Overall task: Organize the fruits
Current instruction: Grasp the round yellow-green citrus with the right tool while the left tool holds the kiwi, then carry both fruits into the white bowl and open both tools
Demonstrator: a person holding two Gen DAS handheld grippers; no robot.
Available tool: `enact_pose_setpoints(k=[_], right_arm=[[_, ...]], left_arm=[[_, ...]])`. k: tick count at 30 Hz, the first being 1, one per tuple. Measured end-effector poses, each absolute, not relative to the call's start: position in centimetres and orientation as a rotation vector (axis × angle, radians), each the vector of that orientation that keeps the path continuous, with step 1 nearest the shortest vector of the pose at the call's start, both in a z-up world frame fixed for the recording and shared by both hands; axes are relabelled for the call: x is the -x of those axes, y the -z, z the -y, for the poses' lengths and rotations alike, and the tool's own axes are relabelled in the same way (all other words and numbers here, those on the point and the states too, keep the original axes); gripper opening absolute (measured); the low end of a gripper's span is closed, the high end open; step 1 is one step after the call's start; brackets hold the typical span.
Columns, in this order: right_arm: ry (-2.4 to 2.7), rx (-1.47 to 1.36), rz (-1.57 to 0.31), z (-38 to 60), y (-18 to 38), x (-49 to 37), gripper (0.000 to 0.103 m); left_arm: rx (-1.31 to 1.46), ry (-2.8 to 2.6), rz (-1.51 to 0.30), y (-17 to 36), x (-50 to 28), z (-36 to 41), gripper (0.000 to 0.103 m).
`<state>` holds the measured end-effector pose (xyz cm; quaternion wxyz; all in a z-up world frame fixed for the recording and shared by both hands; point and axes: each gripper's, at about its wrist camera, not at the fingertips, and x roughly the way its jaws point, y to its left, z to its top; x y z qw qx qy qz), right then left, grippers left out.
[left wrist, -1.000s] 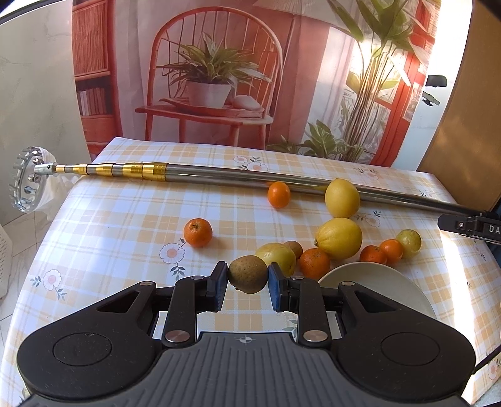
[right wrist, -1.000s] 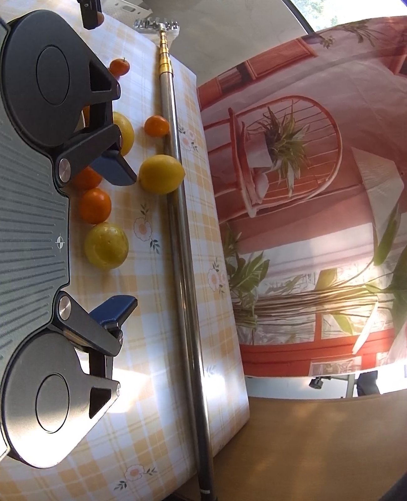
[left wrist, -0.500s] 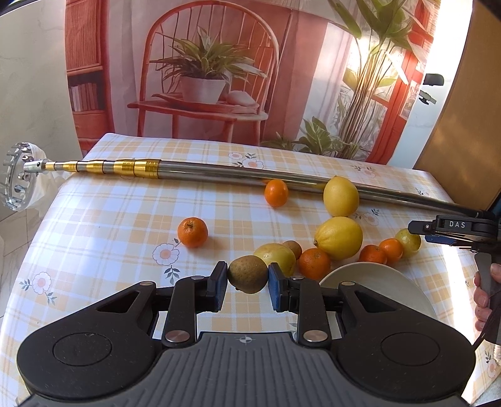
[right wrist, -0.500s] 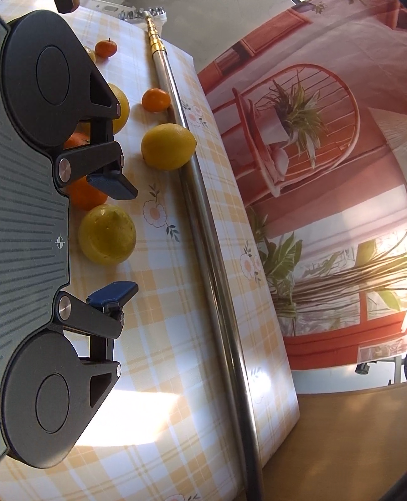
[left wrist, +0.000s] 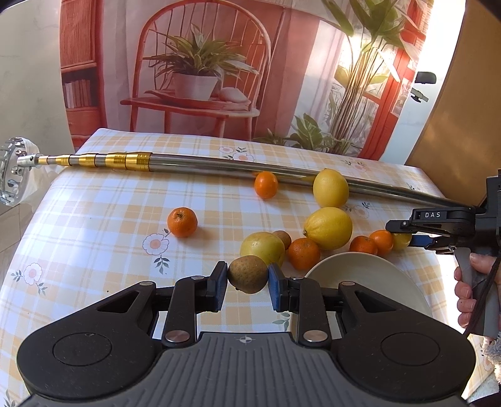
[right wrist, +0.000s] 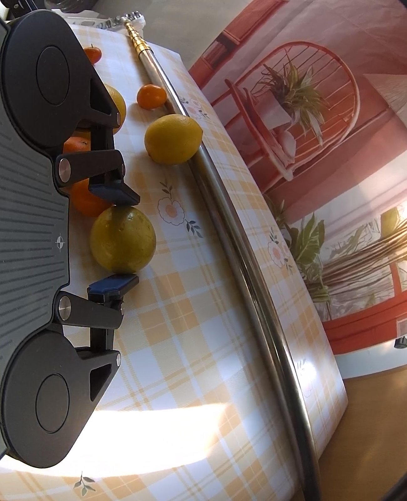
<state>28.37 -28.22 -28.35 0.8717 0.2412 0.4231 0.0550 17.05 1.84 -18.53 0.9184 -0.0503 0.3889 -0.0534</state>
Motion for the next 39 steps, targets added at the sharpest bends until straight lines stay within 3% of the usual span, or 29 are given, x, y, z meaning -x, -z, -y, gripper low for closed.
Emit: enact_pose_setpoints(k=[22,39], right_arm=[[-0.225,-0.438,-0.783,27.2,23.8,-21.8,0.044],[-0.363,-0.352,-0.894,23.9,25.1,-18.0,0.044]], left_arm=[[0.064,0.175,-0.819,19.4,-15.9,-0.4,0.029],[-0.072,0.272,-0.876,21.3,-15.4,3.0,0.029]])
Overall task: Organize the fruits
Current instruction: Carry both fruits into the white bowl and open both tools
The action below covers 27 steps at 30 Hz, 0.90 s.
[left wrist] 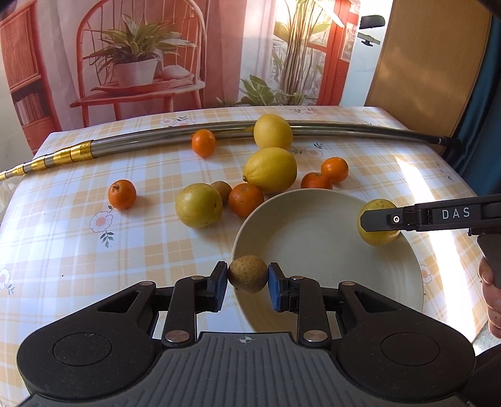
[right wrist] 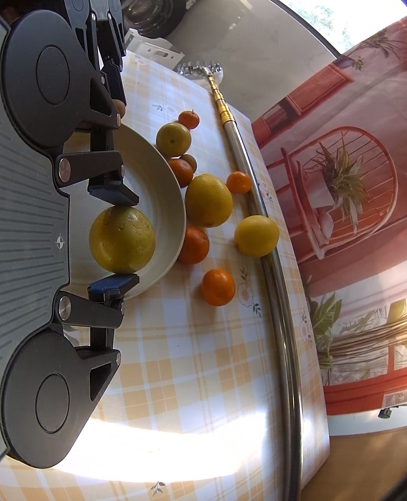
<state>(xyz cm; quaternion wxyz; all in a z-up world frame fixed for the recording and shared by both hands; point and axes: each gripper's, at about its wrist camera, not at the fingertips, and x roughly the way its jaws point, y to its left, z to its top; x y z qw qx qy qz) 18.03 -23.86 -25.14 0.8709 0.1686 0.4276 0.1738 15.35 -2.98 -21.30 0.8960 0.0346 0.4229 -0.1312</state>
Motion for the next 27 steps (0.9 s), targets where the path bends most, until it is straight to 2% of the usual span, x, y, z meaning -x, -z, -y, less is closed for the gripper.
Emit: enact_pose_setpoints(k=[27], right_arm=[[-0.353,-0.257,-0.939,22.8,26.1,-18.1,0.045]], left_arm=[[-0.216,0.329,-0.896,23.4,-15.2,5.9,0.030]])
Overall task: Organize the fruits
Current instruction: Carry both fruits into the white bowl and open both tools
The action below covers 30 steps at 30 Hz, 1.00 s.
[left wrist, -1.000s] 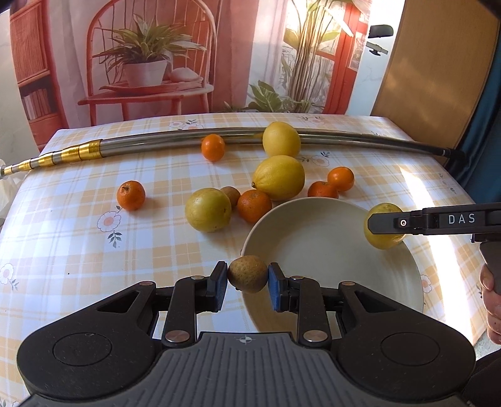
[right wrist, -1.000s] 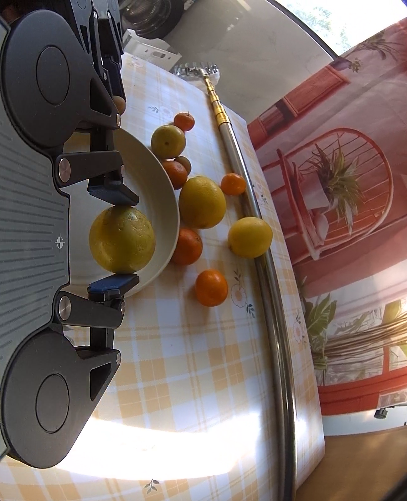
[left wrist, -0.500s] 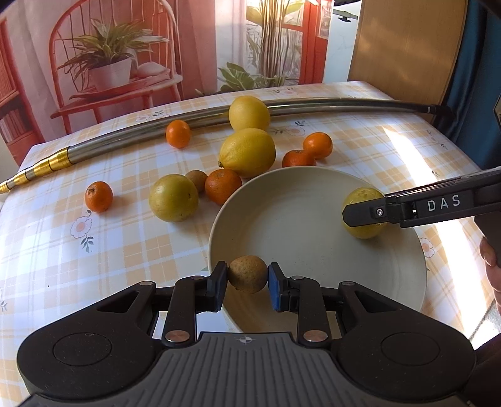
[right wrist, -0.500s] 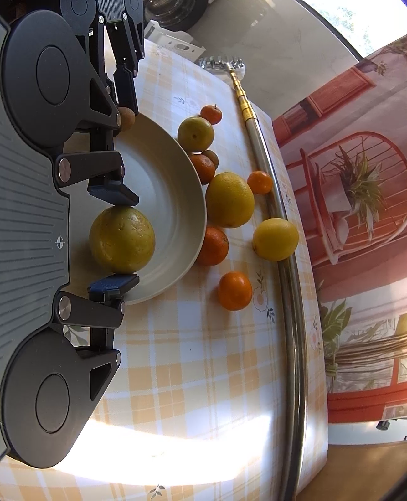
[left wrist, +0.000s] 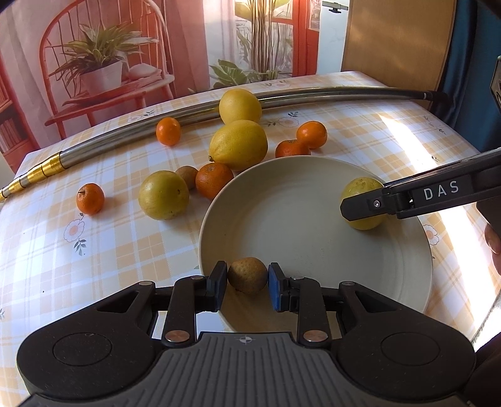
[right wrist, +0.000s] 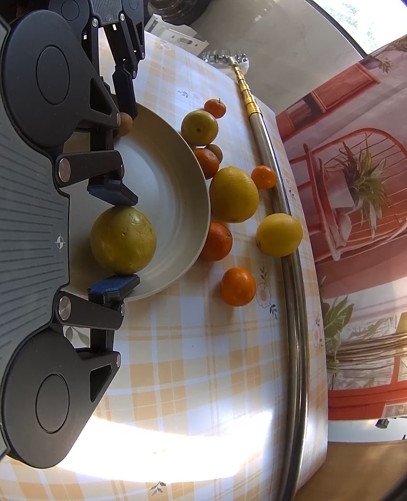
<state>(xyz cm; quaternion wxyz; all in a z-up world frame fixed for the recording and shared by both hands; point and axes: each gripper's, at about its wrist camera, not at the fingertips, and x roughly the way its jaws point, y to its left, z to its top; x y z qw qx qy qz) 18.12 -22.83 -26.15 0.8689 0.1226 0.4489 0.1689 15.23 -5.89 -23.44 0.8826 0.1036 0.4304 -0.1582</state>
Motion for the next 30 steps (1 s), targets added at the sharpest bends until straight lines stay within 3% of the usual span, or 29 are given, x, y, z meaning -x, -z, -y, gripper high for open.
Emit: enact_pose_setpoints(k=[16,19,23,30], right_arm=[[-0.353,-0.257,-0.938,22.8,26.1,-18.1,0.047],[-0.354,-0.258,-0.931,22.7,26.1,-18.1,0.051],[-0.353,-0.254,-0.903,22.6,25.5,-17.8,0.053],[-0.342,-0.243,-0.842,23.1,24.3,-17.9,0.053]], left_arm=[[-0.193,0.320,-0.884,23.4,-14.9,5.6,0.031],[-0.191,0.320,-0.883,23.4,-14.9,5.6,0.032],[-0.186,0.331,-0.865,23.2,-14.6,5.7,0.044],[-0.148,0.331,-0.830,22.4,-14.7,5.0,0.045]])
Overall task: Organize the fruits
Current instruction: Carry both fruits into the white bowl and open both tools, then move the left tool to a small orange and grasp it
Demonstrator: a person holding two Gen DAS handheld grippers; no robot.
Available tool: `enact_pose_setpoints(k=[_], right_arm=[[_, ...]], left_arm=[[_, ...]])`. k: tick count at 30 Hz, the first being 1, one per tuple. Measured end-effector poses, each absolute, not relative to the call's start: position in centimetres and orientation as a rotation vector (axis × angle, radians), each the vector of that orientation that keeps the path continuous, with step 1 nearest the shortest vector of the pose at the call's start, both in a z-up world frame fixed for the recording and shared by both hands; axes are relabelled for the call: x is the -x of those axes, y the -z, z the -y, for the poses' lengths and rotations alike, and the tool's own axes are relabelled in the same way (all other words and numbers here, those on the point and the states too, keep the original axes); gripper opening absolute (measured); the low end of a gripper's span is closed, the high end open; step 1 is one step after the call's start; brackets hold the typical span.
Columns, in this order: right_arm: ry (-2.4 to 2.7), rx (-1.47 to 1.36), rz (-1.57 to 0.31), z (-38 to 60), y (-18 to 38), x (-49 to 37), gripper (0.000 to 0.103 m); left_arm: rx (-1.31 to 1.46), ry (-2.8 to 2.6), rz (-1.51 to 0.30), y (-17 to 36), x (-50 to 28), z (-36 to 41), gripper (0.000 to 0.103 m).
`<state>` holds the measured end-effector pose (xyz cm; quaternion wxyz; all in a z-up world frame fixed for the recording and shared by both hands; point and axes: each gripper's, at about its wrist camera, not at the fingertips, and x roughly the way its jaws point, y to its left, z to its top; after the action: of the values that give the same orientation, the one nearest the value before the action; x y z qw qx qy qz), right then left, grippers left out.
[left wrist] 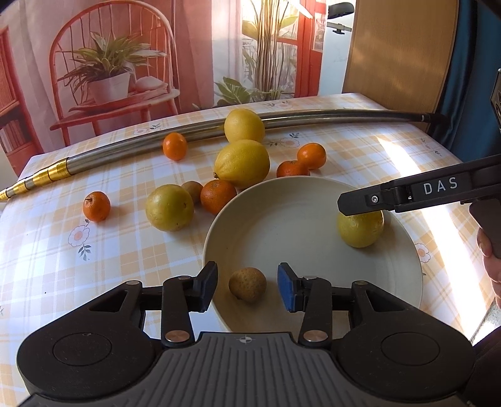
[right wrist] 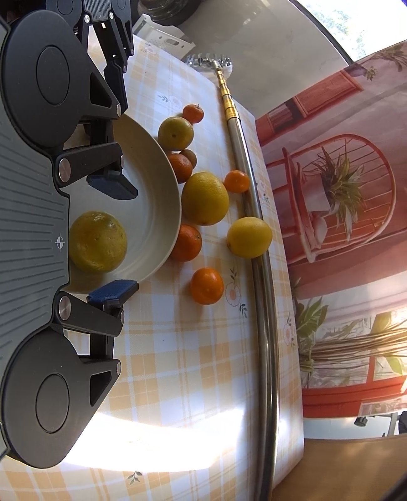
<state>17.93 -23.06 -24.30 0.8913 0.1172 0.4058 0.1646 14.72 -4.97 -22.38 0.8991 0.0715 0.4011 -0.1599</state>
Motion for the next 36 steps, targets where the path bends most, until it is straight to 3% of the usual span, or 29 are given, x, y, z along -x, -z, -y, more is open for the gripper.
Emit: enact_pose_setpoints(k=[3,22,25,36], right_arm=[[-0.327,-0.226,-0.819,23.1,23.7,-18.4,0.053],[-0.273,-0.176,-0.719,23.7,21.2,-21.6,0.054],[-0.257,-0.184,-0.724,23.8,21.3,-22.2,0.054],[-0.232,-0.193,-0.761,23.9,22.1,-23.5,0.054]], left_arm=[[-0.142,0.277,-0.811,21.8,-15.0,4.2,0.061],[0.136,-0.011,-0.770,17.2,-21.8,-7.2,0.059],[0.173,-0.027,-0.766,17.5,-23.3,-7.8,0.054],[0.083,0.022,-0.843,21.7,-26.2,-6.7,0.054]])
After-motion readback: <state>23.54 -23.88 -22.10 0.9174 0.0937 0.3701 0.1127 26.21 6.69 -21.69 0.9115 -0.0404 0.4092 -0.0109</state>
